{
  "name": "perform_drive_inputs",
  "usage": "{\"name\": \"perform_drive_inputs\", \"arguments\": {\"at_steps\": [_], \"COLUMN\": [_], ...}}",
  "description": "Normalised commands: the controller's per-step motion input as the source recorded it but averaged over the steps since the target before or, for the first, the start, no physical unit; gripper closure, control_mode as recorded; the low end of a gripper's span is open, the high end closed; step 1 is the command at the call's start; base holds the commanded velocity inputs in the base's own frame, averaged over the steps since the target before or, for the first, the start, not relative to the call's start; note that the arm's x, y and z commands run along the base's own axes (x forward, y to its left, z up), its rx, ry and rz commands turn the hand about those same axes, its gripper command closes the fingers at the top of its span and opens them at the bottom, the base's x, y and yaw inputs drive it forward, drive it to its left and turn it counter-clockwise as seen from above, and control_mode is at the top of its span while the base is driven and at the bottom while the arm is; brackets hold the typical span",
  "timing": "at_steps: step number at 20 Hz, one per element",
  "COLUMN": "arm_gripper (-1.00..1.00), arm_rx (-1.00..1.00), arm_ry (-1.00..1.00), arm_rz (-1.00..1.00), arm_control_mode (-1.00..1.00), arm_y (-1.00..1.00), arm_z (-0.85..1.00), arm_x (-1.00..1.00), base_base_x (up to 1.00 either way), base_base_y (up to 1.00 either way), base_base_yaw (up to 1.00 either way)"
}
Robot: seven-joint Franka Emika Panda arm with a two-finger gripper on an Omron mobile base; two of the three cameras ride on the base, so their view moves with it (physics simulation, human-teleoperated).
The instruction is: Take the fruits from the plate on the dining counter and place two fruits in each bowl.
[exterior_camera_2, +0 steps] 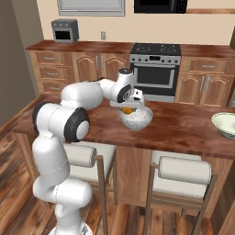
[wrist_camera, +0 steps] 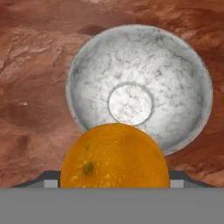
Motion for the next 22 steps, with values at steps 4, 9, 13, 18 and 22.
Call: {"name": "perform_drive_inputs", "arguments": {"at_steps": [4,9,13,18,22], "arm_gripper": [1.0,1.0,1.0,1.0,1.0], "arm_rx": [0.05,0.0,0.0,0.0,0.0], "arm_ry": [0.03,0.01,0.09,0.13,0.05], "arm_rz": [0.0,0.0,0.0,0.0,0.0], "arm_control_mode": [-1.0,-1.0,-1.0,-1.0,-1.0], "arm_y": [-0.12,0.0,0.0,0.0,0.0], "arm_z": [-0.5,-0.07,-0.01,-0.42,-0.22], "arm_x": [0.39,0.28,0.19,0.19,0.02], "base_base_x": [0.0,0.0,0.0,0.0,0.0], "base_base_y": [0.0,0.0,0.0,0.0,0.0], "base_base_yaw": [0.0,0.0,0.0,0.0,0.0]}}
